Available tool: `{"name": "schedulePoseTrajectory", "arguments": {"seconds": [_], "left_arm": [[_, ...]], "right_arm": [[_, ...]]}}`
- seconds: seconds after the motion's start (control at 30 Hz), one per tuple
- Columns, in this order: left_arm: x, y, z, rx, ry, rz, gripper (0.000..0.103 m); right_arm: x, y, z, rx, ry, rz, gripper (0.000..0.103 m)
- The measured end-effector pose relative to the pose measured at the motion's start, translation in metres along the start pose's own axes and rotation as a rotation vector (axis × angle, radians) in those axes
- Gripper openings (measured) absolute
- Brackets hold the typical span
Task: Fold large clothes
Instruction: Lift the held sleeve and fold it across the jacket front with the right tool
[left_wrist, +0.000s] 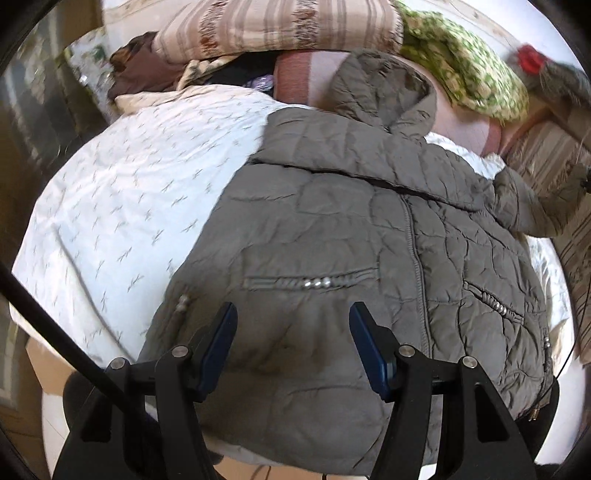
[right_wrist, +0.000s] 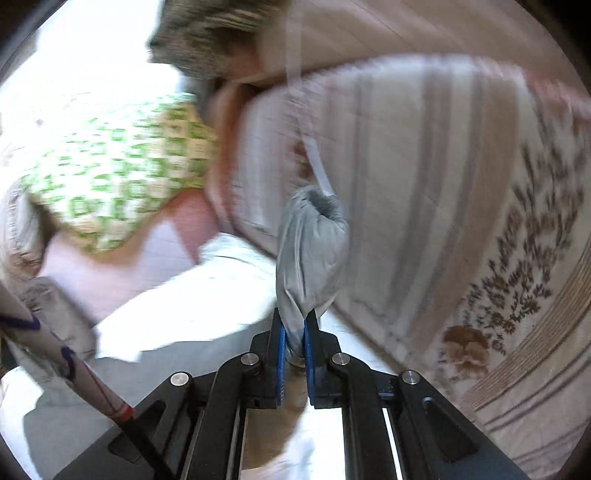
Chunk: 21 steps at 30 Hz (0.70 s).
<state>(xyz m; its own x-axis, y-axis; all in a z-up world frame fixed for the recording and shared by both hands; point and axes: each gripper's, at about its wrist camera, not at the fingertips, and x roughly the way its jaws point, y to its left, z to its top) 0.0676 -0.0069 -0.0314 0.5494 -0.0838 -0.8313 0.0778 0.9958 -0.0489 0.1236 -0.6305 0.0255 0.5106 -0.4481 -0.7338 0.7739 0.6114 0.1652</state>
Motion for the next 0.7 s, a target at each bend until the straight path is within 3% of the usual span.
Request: {"name": "schedulePoseTrajectory", "arguments": {"seconds": [0.13,0.3,0.7], "left_arm": [[-0.011,0.014,-0.009,-0.017,-0.034,0.001,0.062],[-0.019,0.025,-0.013,-0.018,-0.077,-0.004,0.062],[-0.024,0.037,-0.017,0.053,-0.176,0.041,0.064]], "right_arm": [[-0.032,0.063,-0.003,-0.079,-0.01,0.082,0.008],[-0.059,0.145,-0.028,-0.153,0.038,0.24,0.008],[-0.092,0.335,-0.152,-0.465,0.184,0.506,0.008]]}}
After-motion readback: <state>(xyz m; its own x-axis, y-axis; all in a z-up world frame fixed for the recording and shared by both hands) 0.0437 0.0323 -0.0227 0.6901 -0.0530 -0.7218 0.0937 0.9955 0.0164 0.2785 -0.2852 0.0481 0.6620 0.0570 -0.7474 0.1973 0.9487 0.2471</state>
